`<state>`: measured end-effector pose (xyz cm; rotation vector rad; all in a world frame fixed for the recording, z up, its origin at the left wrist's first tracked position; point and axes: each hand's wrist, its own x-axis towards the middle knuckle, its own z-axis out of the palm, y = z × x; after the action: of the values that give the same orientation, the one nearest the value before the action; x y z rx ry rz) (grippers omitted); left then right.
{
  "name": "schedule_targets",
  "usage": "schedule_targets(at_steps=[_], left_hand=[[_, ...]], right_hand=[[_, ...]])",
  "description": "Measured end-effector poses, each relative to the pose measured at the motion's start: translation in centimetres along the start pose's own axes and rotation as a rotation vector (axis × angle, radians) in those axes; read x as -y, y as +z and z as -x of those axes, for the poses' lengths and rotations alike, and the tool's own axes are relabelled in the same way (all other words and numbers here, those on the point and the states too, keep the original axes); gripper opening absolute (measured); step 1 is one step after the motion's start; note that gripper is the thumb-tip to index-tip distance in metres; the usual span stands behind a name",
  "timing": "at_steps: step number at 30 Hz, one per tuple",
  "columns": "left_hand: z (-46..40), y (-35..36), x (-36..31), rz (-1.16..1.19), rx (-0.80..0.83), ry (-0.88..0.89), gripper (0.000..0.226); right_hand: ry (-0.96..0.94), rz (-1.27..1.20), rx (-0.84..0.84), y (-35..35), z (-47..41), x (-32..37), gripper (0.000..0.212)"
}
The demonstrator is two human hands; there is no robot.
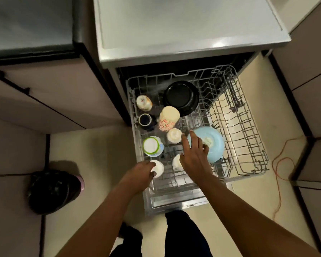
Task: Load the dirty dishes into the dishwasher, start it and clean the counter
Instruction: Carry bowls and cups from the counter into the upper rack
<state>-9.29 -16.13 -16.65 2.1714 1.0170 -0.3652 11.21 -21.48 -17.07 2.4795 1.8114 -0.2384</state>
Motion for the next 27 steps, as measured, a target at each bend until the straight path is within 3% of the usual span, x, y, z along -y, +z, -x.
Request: schedule_targets(at_steps=[6, 10, 14, 18, 27], left_hand=[[7.4, -3.9, 4.5, -0.113, -0.251, 0.148, 0.038], [13.9, -8.3, 9.7, -0.171, -0.399, 0.028, 0.038], [19.8, -11.9, 16.4, -0.168, -0.548, -0.125, 0.037], [25.5, -15.4, 22.3, -0.144, -0.708, -0.286, 0.035], [29.9, -21.5, 29.7, -0.132, -0.918, -0.47, 0.038]], right_hand=[[-0.056, -0.037, -0.061, -2.0, 4.4, 8.2, 0.067], [-0.188, -0.036, -0.124, -4.7, 4.8, 16.1, 0.062], [-0.338, -0.076, -0.178, -6.6, 3.6, 23.7, 0.075], [-0.521, -0.073, -0.226, -9.1, 1.6, 30.7, 0.066], [-0.715, -0.16, -0.337, -13.0, -5.3, 41.3, 0.06]])
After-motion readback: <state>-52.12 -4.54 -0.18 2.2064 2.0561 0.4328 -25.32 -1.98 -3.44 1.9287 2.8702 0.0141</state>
